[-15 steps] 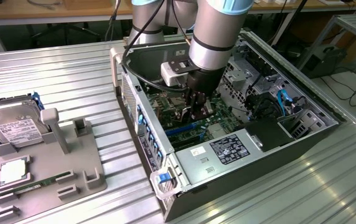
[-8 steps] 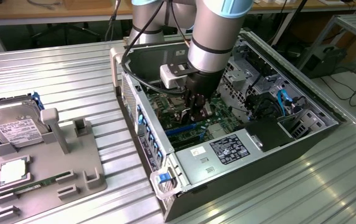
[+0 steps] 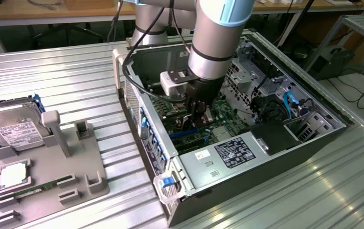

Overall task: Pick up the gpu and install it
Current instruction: 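Insert the gpu into the slot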

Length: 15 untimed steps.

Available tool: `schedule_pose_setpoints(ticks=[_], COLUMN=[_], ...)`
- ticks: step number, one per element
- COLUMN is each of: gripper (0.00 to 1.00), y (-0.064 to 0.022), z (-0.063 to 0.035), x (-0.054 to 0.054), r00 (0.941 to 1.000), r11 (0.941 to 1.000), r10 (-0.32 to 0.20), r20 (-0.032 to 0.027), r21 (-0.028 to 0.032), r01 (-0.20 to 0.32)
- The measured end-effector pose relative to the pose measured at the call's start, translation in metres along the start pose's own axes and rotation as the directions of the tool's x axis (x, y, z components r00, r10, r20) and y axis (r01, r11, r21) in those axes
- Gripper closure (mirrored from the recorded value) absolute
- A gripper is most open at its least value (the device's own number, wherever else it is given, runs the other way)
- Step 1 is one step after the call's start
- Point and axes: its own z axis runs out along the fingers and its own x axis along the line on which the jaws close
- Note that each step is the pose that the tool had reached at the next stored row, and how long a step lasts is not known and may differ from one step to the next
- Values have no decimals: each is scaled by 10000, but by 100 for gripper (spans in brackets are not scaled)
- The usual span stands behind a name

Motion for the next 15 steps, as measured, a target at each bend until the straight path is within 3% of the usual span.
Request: schedule_pose_setpoints(ticks=[15], gripper=[72], y=[34], z=[112], x=[2], r00=[10000], r11=[10000], r10=[0], r20=[26], r21=[0], r01=[0])
